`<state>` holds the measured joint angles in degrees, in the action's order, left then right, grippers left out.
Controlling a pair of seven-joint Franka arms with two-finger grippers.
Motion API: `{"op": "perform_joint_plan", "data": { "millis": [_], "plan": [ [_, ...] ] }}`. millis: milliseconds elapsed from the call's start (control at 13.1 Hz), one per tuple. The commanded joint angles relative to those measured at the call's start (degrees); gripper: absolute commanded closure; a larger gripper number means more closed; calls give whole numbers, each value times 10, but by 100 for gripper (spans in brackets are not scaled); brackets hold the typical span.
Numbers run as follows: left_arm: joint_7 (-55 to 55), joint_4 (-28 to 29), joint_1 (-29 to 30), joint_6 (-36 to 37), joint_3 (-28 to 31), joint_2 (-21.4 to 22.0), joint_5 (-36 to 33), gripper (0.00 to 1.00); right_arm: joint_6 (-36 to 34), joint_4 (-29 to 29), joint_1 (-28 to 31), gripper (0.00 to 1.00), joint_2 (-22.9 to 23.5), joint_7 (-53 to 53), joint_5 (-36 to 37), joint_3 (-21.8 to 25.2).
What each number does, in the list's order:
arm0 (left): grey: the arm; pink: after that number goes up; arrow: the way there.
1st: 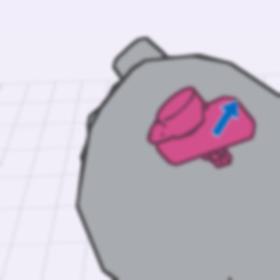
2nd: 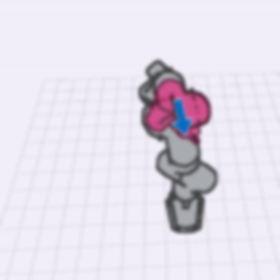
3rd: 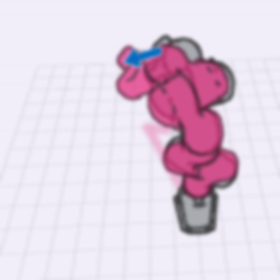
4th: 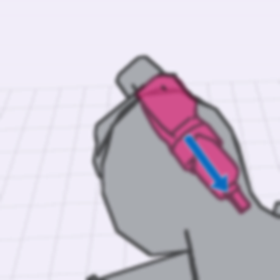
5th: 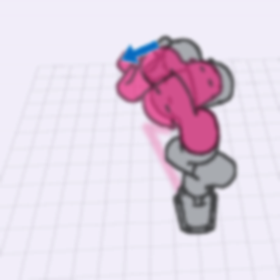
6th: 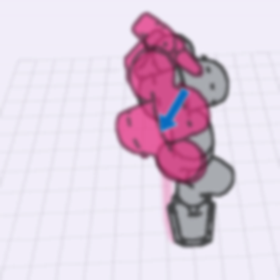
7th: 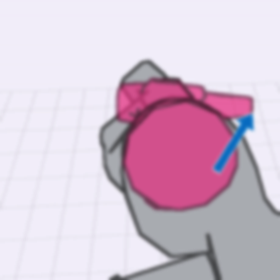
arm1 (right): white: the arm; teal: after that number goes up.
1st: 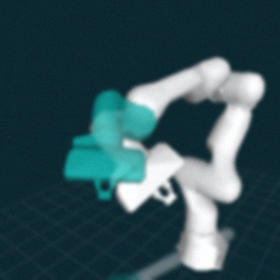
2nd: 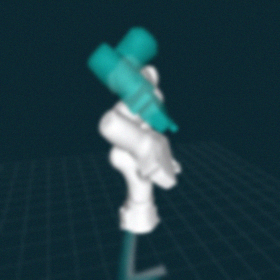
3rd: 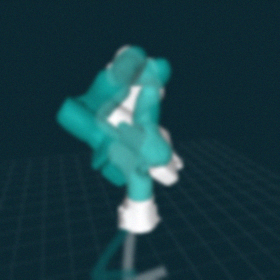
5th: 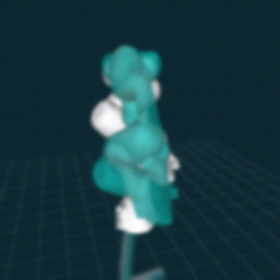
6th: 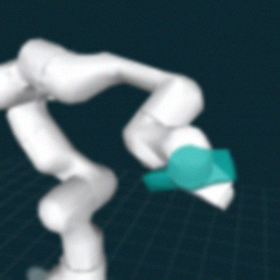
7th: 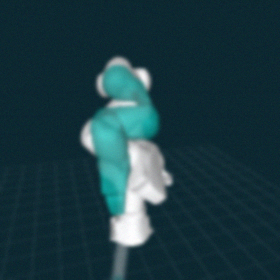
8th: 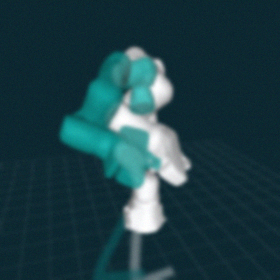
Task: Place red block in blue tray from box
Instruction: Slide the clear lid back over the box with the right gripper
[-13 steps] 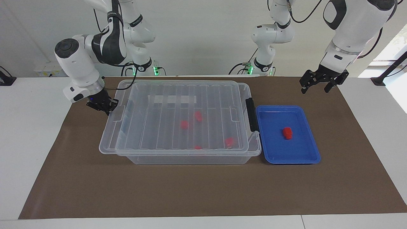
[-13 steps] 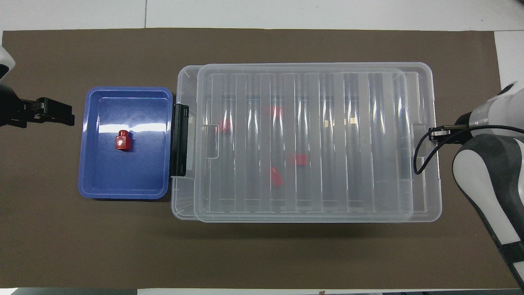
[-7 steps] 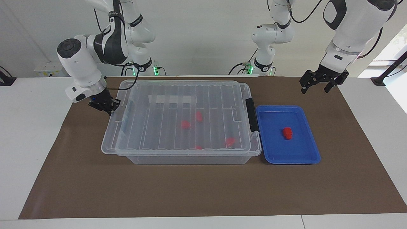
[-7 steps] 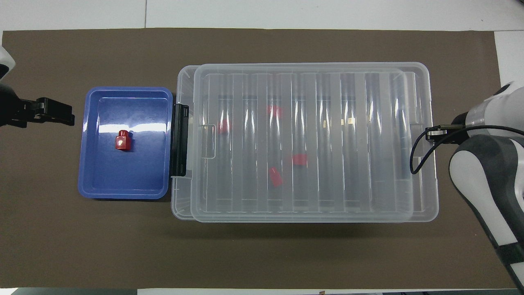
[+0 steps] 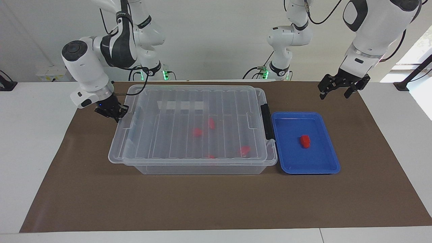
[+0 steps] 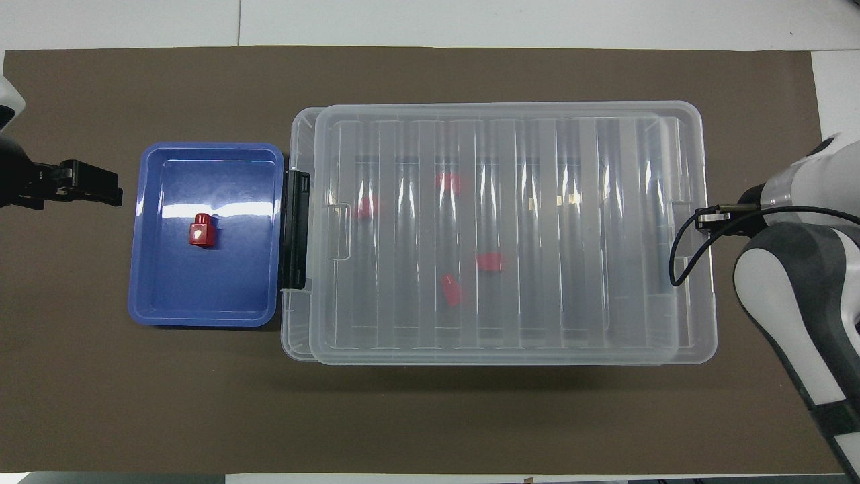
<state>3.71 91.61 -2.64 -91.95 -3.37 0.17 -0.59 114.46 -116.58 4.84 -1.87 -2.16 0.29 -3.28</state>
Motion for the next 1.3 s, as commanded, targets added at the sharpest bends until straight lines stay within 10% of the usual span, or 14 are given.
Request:
{"op": "perform_joint_plan", "data": {
  "millis": [0,690,1226],
  "plan": [
    [-4,13,6,5,-1,15,6,0,16,-15,0,100,-8,-27,-14,-12],
    [-4,13,6,5,-1,15,6,0,0,-5,4,100,-4,-31,-14,-18],
    [-4,13,6,5,-1,15,6,0,-213,170,10,100,-2,-32,-5,-16]
  ]
}}
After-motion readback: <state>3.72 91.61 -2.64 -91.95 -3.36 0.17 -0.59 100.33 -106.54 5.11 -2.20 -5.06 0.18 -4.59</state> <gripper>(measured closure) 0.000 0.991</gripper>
